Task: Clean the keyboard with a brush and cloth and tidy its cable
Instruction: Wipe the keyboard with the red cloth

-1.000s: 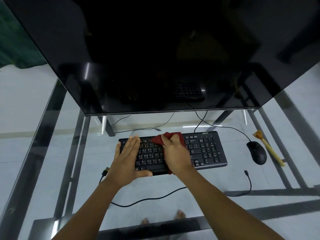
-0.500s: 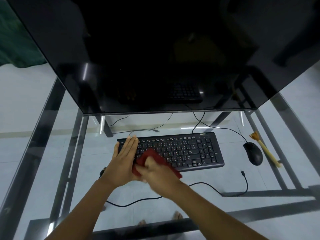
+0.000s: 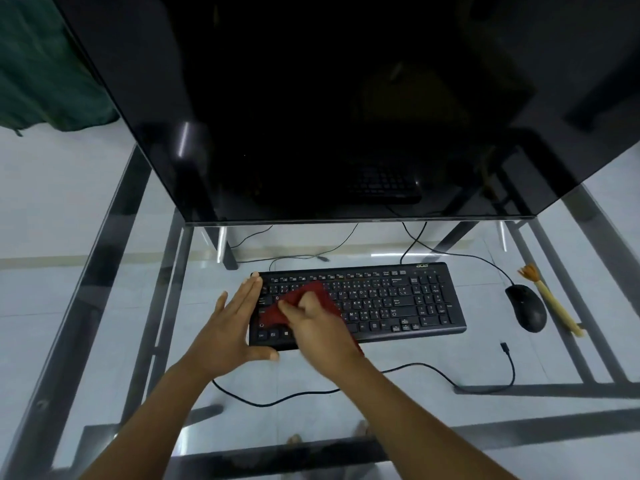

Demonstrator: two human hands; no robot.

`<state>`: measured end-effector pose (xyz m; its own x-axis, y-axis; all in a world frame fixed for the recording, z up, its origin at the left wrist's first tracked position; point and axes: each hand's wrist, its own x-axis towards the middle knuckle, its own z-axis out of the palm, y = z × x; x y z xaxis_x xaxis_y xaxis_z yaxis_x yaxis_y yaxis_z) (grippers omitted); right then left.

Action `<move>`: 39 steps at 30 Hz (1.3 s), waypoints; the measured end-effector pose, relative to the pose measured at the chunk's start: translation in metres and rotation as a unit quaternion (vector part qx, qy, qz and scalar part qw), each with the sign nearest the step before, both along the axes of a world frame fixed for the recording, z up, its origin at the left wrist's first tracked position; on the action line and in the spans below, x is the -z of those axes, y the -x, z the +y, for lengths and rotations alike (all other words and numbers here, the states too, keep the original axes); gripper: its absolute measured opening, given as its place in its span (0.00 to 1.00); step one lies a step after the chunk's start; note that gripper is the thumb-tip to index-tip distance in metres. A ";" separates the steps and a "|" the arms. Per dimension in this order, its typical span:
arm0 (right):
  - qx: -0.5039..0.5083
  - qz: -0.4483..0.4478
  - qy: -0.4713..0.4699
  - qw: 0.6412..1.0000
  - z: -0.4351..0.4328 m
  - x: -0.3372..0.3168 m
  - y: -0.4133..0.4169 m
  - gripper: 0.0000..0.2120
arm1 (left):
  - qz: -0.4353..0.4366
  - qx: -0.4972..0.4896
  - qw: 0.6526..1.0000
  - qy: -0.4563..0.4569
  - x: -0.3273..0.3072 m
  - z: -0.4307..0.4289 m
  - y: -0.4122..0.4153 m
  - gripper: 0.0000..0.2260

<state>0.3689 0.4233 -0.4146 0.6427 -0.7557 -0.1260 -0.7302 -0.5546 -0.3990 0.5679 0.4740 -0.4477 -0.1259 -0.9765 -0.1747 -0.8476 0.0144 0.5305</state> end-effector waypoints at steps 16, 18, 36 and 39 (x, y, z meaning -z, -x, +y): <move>0.123 -0.095 -0.055 0.986 -0.017 0.003 0.015 0.13 | -0.011 0.003 1.000 0.000 0.000 0.000 0.000 0.60; 0.197 -0.093 -0.035 0.975 -0.032 0.004 0.032 0.13 | -0.007 0.003 1.000 0.002 0.001 0.001 0.001 0.60; 0.041 -0.017 0.048 0.998 0.004 0.009 -0.002 0.22 | -0.011 -0.002 1.000 0.011 0.005 0.001 0.000 0.58; -0.025 0.003 0.024 0.999 0.012 0.005 -0.013 0.27 | -0.016 0.002 1.000 0.015 0.006 0.001 -0.001 0.58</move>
<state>0.3816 0.4351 -0.4197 0.6791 -0.7279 -0.0945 -0.7037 -0.6091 -0.3658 0.5691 0.4754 -0.4535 -0.1240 -0.9811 -0.1487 -0.8638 0.0330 0.5028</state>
